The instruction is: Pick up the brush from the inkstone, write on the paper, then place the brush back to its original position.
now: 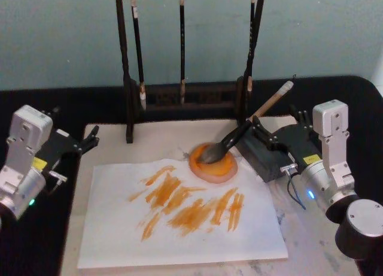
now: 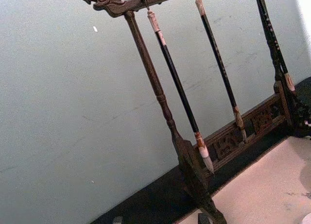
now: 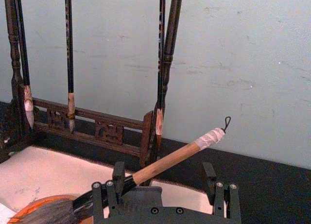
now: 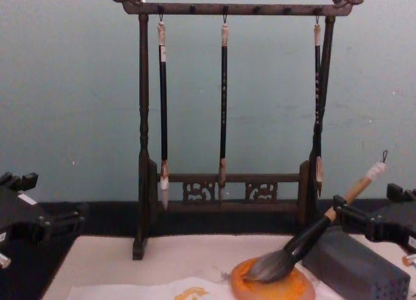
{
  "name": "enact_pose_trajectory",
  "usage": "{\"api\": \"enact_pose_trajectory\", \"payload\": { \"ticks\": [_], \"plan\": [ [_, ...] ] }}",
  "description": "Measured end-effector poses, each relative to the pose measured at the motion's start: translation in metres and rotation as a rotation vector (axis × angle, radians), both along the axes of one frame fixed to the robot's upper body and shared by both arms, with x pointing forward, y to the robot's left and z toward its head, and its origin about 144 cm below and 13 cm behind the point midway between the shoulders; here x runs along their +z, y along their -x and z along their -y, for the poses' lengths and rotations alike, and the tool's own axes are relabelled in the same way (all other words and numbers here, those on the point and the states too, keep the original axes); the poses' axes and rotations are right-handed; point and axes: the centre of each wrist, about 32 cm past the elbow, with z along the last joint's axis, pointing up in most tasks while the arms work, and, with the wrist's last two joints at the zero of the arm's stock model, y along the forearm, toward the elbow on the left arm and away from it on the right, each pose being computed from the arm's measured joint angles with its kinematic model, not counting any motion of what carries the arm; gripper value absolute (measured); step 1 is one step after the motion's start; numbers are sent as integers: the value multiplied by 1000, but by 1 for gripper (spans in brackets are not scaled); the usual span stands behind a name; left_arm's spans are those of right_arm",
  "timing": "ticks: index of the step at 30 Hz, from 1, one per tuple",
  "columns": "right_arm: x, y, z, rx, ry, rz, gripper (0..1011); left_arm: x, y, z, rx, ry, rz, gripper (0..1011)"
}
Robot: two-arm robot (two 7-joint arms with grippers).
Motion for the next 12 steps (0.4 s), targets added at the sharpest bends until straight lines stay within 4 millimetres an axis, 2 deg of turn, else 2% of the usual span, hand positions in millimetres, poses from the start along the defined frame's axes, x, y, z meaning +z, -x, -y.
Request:
{"api": "enact_pose_trajectory", "payload": {
  "ticks": [12],
  "plan": [
    [0,0,0,0,0,0,1000,0,0,0,0,0,0,1001]
  ]
}}
